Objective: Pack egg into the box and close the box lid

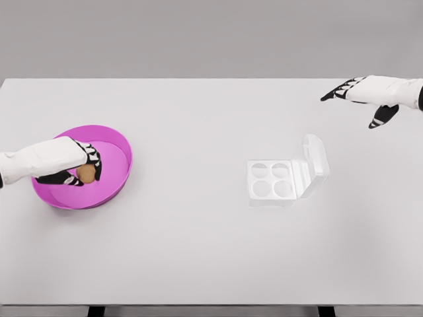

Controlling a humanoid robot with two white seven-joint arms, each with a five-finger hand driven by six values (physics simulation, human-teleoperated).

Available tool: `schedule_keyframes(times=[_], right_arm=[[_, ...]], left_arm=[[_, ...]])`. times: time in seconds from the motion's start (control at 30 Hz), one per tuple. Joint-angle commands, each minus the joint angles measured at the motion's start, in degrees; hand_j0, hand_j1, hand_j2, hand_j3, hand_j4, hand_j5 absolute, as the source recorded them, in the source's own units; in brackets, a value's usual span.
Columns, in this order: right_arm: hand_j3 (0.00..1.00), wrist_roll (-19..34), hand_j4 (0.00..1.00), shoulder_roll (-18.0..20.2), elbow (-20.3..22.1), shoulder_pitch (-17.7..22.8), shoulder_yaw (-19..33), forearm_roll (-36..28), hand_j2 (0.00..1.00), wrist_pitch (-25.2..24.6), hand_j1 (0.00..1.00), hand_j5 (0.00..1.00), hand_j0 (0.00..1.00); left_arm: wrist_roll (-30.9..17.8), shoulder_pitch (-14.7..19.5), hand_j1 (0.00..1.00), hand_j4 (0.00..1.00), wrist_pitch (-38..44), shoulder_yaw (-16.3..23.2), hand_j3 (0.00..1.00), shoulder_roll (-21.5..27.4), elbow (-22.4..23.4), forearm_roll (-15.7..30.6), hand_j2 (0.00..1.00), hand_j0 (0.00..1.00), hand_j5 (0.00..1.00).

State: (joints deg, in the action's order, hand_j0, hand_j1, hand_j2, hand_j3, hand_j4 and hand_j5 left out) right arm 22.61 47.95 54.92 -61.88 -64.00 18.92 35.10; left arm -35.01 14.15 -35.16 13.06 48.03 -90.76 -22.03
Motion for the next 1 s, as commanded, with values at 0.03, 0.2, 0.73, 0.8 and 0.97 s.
schedule_keyframes(times=[0.03, 0.2, 0.73, 0.8, 0.97], right_arm=[[1.00, -0.02, 1.00, 0.03, 0.01, 0.09, 0.10, -0.28, 1.00, -0.10, 1.00, 1.00, 1.00], [1.00, -0.02, 1.00, 0.03, -0.08, 0.00, 0.10, -0.28, 1.00, -0.10, 1.00, 1.00, 1.00], [1.00, -0.02, 1.00, 0.12, -0.08, 0.09, 0.10, -0.28, 1.00, -0.10, 1.00, 1.00, 1.00], [1.00, -0.02, 1.00, 0.03, -0.08, 0.09, 0.10, -0.28, 1.00, -0.10, 1.00, 1.00, 1.00], [1.00, -0.02, 1.00, 0.03, -0.08, 0.09, 0.10, -0.28, 1.00, -0.10, 1.00, 1.00, 1.00]], left_arm=[[0.01, 0.17, 0.35, 0.35, 0.16, -0.05, 0.35, 0.05, -0.65, 1.29, 0.35, 0.35, 0.35], [0.01, 0.97, 0.35, 0.35, 0.16, -0.05, 0.35, 0.05, -2.66, 3.13, 0.35, 0.35, 0.35], [0.01, 4.92, 0.33, 0.33, 0.16, 0.30, 0.33, -9.18, -5.13, 3.75, 0.33, 0.33, 0.33], [0.01, 4.92, 0.33, 0.33, 0.16, 0.47, 0.33, -11.20, -5.13, 3.75, 0.33, 0.33, 0.33], [0.01, 5.01, 0.33, 0.33, 0.16, 0.83, 0.33, -15.77, -5.13, 3.40, 0.33, 0.33, 0.33]])
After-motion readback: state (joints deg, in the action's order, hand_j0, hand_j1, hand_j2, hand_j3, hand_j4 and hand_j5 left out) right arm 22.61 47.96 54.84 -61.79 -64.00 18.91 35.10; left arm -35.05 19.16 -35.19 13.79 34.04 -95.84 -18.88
